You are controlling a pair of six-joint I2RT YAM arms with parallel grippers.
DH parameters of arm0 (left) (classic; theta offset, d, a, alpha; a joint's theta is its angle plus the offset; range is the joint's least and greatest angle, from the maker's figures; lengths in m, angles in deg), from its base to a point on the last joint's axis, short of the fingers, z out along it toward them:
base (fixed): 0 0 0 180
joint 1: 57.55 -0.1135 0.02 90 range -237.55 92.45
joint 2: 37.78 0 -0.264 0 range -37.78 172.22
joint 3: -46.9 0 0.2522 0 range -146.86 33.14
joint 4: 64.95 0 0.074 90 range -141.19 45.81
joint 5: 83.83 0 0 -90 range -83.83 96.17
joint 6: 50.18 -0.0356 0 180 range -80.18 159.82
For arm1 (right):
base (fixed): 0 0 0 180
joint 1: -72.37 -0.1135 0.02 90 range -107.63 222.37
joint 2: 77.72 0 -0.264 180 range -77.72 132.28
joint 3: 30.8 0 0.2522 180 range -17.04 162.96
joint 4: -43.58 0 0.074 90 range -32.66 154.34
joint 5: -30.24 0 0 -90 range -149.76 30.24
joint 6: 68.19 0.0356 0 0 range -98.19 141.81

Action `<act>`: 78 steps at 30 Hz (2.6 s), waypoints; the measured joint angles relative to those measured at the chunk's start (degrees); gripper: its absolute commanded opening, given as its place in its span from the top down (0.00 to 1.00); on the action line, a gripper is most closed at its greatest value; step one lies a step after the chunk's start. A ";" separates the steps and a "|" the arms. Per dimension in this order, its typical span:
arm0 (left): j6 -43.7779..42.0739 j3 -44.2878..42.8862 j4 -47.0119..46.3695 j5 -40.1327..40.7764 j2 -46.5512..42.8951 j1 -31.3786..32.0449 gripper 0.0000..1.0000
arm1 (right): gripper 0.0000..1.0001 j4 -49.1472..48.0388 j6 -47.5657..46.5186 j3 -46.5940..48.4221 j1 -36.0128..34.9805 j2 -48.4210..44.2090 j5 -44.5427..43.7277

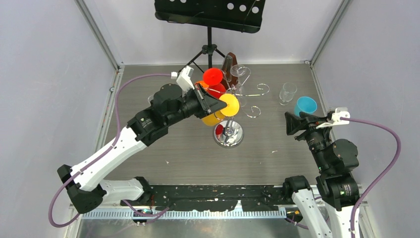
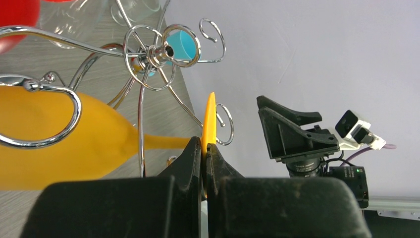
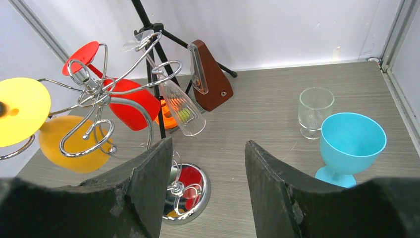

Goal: Take the wine glass off the wine glass rack
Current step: Pick up the wine glass from the wine rack.

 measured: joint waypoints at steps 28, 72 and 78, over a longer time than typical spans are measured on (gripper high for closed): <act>-10.29 -6.91 10.78 -13.35 3.78 0.92 1.00 | 0.38 0.35 0.00 0.31 -0.22 0.59 -0.26; -32.76 8.79 26.75 -6.67 -15.72 10.73 1.00 | 0.39 18.62 -2.51 5.62 -21.64 17.05 18.10; -34.36 10.97 26.75 0.13 -18.05 17.73 1.00 | 0.38 16.52 1.68 3.98 -32.70 17.27 12.61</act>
